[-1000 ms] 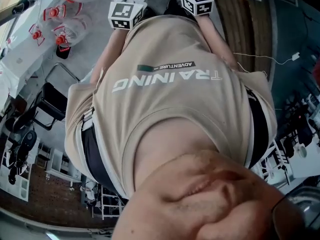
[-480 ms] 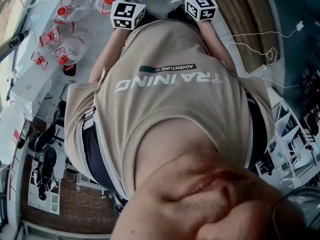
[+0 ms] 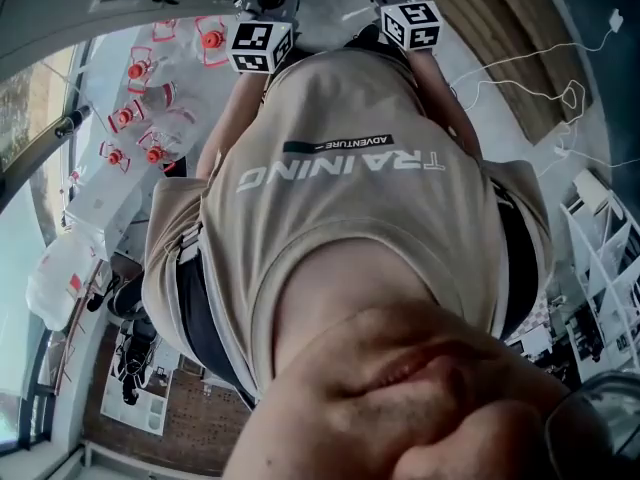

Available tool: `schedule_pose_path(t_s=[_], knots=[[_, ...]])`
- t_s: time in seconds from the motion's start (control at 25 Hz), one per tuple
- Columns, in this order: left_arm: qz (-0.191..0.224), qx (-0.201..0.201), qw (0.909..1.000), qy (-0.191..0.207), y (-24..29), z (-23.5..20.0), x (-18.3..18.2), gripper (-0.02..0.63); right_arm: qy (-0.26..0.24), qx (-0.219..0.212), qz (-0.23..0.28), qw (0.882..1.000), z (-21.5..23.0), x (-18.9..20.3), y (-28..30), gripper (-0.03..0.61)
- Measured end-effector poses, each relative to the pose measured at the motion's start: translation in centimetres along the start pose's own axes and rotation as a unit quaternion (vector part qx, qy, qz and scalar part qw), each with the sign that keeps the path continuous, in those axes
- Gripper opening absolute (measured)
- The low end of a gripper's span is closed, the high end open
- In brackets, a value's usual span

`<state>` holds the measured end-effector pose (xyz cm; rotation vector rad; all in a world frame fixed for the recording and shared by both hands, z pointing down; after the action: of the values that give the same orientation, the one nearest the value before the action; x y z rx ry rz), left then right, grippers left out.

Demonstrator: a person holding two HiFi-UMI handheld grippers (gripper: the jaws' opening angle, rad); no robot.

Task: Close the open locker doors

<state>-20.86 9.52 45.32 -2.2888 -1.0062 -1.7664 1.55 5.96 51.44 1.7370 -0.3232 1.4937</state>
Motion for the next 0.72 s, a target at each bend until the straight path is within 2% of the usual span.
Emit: schedule_pose_path(t_s=[0.12, 0.28, 0.4, 0.52, 0.72], knots=[[-0.007, 0.001, 0.9999, 0.008, 2.9, 3.0, -0.6, 0.0, 0.019, 0.009, -0.006, 1.0, 3.7, 1.7, -2.5, 0.015], [-0.022, -0.001, 0.9997, 0.01, 6.3, 5.7, 0.1, 0.0, 0.015, 0.006, -0.012, 1.0, 7.6, 3.5, -4.3, 0.015], [-0.028, -0.009, 0.9995, -0.001, 8.8, 7.1, 1.0, 0.0, 0.004, -0.002, -0.015, 1.0, 10.2, 4.5, -4.7, 0.015], [-0.039, -0.019, 0.9989, -0.019, 10.6, 8.3, 1.6, 0.0, 0.022, -0.011, -0.009, 1.0, 12.1, 5.0, -5.1, 0.015], [-0.064, -0.005, 0.9978, -0.016, 13.6, 9.2, 1.6, 0.0, 0.046, -0.003, -0.01, 0.999, 14.8, 5.9, -5.3, 0.015]])
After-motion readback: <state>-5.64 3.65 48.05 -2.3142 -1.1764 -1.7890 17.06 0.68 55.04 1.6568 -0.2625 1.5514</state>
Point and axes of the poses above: the fingertips, and each gripper's own axes: y forward along the fingers, z to its right, x out of its underside, the point moved 9 cm from there along -y, backward along the fingers, and after that the axes turned 12 degrees about -y, right-handed, at the moved point
